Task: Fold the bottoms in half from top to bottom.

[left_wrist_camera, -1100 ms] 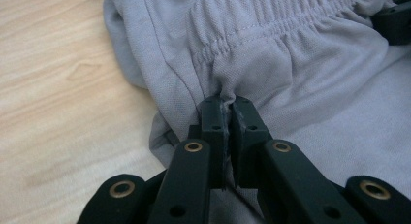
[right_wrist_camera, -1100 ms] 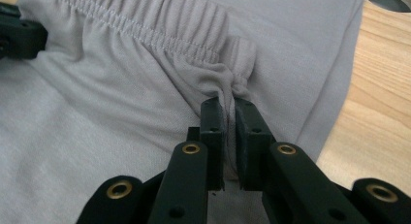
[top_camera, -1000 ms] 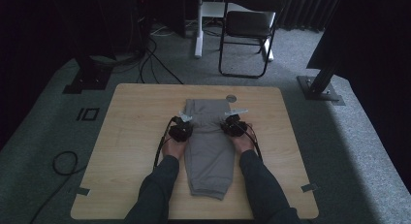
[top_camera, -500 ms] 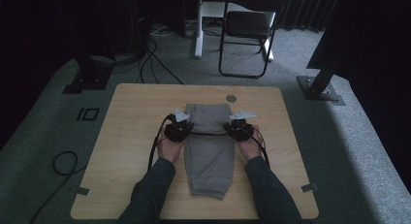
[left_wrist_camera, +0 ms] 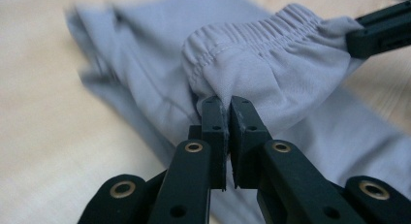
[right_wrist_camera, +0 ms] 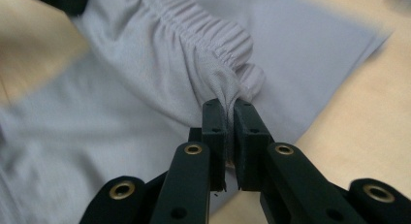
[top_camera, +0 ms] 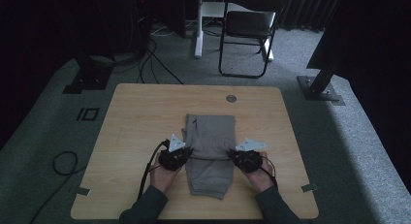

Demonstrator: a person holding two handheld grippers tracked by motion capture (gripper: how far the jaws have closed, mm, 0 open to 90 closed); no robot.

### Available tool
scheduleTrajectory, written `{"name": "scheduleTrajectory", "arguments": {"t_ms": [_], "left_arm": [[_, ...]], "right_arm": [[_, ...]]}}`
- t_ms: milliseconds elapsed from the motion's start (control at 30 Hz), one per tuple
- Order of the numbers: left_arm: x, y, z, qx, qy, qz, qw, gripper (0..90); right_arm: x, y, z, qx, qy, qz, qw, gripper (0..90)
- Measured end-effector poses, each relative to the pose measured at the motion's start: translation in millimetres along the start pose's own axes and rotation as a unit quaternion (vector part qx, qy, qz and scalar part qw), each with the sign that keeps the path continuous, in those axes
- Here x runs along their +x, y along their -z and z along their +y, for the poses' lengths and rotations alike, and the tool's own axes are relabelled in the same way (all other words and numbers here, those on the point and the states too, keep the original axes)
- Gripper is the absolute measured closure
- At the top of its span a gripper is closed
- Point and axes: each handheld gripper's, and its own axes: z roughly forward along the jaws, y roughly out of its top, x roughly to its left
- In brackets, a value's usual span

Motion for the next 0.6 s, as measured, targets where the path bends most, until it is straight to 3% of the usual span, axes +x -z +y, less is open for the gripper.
{"name": "scheduleTrajectory", "arguments": {"t_ms": [100, 167, 233, 400, 600], "left_arm": [[0.9, -12.7, -14.4, 0.024, 0.010, -0.003, 0.9997, 85.2], [3.6, -13.1, -17.0, 0.016, 0.018, -0.011, 0.9996, 83.8], [6.9, -9.0, -12.5, 0.015, 0.021, -0.018, 0.9995, 73.9], [16.7, 7.3, 2.9, -0.021, 0.031, -0.019, 0.9991, 68.5], [29.3, 4.0, 19.7, -0.028, 0.036, 0.002, 0.9990, 70.7]], "right_arm": [[1.6, -15.5, -10.6, 0.038, 0.000, 0.004, 0.9993, 84.4], [1.9, -19.9, -12.1, 0.050, -0.002, 0.009, 0.9987, 83.1], [0.1, -18.3, -10.3, 0.052, -0.009, 0.015, 0.9985, 72.6], [-8.5, -4.4, -2.1, 0.014, -0.035, 0.021, 0.9990, 70.1], [-22.6, 2.4, 12.7, -0.012, -0.060, 0.009, 0.9981, 73.6]]}}
